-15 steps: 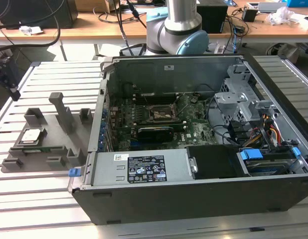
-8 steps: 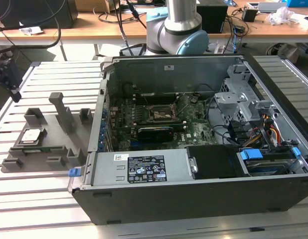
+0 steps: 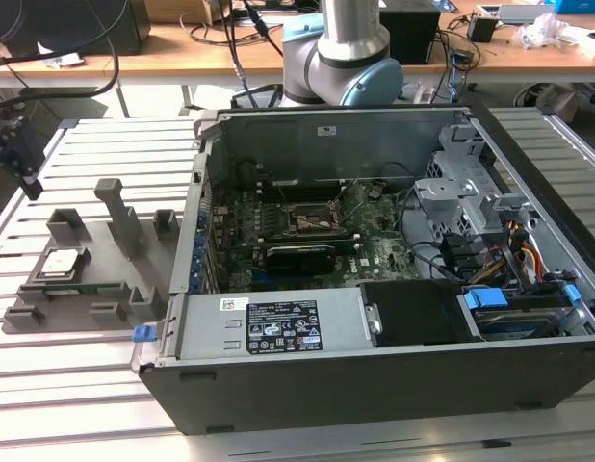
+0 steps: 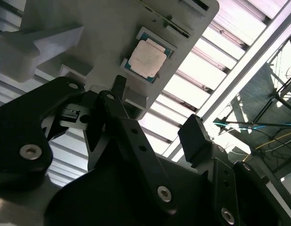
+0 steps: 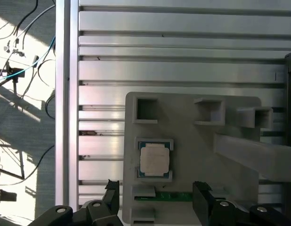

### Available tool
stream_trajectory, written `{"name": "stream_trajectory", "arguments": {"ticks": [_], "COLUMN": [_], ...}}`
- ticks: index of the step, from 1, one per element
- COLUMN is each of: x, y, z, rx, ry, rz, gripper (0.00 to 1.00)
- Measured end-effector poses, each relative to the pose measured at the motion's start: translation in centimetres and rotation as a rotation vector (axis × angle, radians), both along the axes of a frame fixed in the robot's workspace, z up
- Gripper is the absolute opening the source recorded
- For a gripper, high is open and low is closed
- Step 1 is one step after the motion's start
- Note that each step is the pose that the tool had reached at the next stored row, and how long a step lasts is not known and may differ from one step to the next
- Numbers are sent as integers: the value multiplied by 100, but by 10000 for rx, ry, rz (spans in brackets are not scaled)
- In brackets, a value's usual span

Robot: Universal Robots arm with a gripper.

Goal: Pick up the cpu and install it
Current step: 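Pick up the cpu and move it towards the insertion slot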

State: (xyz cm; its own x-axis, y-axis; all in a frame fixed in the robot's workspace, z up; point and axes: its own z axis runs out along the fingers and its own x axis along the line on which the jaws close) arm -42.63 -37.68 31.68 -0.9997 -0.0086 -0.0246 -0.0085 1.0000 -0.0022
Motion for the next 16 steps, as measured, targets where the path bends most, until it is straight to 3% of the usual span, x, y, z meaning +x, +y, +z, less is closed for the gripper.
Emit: {"name": "stream_trajectory", "arguments": {"ticks": [16], "x": [0], "y": [0], "z": [-99], "rx": [1], "ry": [-1], "rz": [0], "gripper": [72]}}
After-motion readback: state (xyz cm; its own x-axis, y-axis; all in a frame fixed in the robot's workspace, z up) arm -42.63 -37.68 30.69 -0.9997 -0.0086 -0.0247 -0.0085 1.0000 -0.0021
